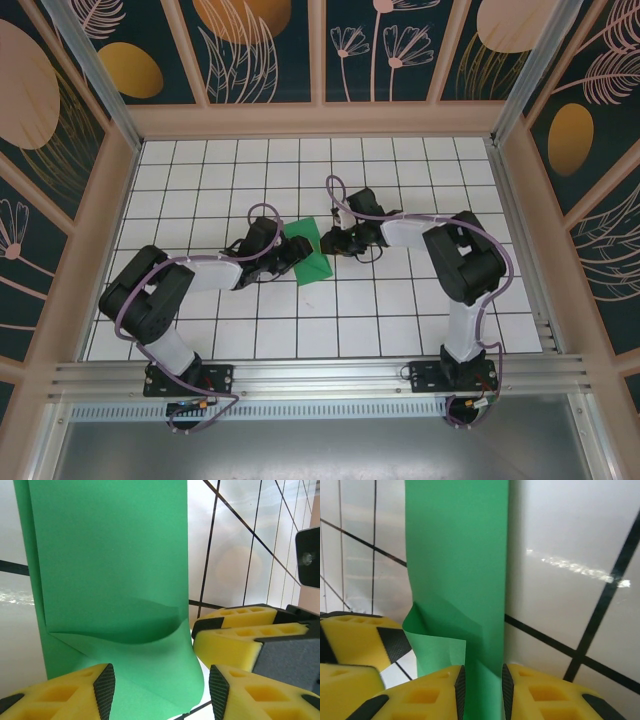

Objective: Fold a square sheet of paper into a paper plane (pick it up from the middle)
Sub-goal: Fold the triangle a second time at the center of the table.

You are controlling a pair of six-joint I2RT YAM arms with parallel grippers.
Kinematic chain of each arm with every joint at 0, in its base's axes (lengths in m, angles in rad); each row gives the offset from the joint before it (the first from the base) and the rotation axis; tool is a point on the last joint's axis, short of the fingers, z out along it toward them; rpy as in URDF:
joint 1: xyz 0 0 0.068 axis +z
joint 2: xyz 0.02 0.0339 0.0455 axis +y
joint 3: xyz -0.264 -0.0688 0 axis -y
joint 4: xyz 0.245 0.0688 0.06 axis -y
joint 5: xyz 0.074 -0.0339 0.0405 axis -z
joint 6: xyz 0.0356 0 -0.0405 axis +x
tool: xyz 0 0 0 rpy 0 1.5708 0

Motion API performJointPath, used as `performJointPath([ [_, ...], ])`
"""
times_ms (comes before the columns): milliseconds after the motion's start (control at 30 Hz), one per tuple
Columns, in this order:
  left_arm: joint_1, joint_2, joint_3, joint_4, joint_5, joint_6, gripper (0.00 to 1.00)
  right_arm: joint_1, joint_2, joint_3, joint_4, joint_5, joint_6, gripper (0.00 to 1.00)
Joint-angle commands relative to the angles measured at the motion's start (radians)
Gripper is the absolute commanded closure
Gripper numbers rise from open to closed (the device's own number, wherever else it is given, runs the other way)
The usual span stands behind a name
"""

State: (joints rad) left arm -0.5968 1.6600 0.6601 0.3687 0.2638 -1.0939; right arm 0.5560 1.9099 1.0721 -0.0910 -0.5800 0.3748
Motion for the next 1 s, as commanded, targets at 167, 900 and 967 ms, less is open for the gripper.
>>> performJointPath([
  [167,0.001,0.018,-0.001,-0.008,-0.001,-0.011,0.53,-0.004,-0.084,-0.056,0.068,-0.093,-0.026,0.66],
  [900,0.002,0.048,0.032,-0.004,0.011,-0.006,0.63,0.004,-0.171,-0.159,0.146,-0.14,-0.096,0.52],
  [967,0.003,0.048,0.032,-0.004,0.011,-0.007,0.6,0.007,-0.162,-0.153,0.141,-0.131,-0.097,0.51],
])
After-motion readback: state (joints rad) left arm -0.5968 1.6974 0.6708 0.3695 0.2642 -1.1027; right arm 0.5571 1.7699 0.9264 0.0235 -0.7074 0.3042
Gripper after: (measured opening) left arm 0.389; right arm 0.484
